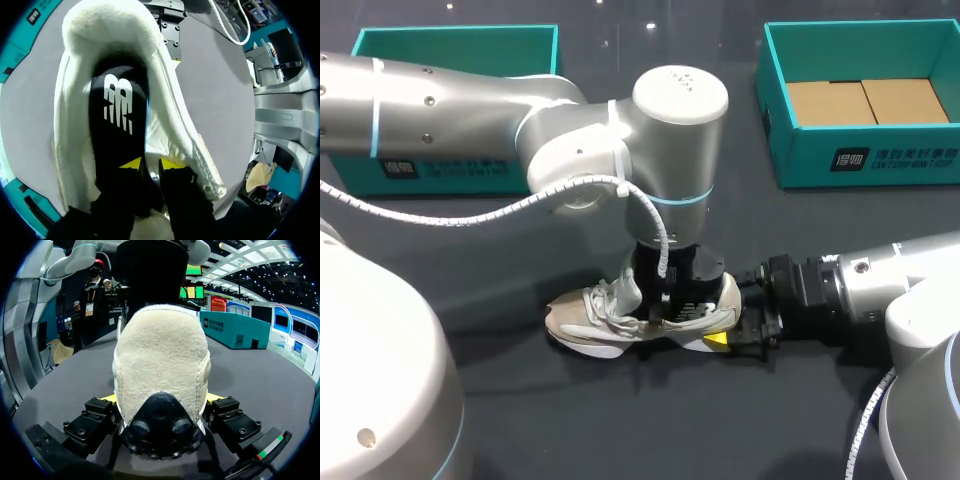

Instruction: Take the shoe out of the shoebox, open the shoe tongue, remove and reinsert the insole, then place the shoe into the shoebox

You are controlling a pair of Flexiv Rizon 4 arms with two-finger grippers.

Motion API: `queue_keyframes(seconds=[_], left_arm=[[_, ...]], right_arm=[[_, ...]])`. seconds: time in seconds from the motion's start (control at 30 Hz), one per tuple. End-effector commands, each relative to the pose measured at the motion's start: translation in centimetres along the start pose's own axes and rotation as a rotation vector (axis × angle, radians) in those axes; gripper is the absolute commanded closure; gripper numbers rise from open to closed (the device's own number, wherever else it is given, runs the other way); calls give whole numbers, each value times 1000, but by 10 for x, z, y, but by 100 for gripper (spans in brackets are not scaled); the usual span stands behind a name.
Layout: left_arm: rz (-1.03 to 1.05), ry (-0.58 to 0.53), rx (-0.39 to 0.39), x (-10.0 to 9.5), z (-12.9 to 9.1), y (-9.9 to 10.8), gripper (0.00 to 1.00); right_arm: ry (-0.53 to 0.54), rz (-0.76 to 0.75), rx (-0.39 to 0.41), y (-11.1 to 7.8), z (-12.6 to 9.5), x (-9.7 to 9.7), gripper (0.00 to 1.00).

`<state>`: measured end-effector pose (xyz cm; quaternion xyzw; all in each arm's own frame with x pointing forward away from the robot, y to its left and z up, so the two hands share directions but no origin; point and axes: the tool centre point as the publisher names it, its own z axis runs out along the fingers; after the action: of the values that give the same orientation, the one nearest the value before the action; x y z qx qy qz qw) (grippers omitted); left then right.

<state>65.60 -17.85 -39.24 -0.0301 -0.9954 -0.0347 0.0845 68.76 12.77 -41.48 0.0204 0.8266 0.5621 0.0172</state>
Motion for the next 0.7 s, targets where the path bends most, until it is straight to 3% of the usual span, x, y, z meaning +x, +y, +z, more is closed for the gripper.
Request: queue_keyframes(seconds=[0.03, 0.4, 0.7], left_arm=[[-17, -52, 5, 5, 4, -1, 73], [-82, -170, 3, -9, 19, -15, 73], [-150, -205, -5, -35, 18, -14, 84]], right_arm=[[0, 2, 5, -1, 2, -1, 100], [0, 2, 5, -1, 2, -1, 100], [0, 2, 5, -1, 2, -1, 100]])
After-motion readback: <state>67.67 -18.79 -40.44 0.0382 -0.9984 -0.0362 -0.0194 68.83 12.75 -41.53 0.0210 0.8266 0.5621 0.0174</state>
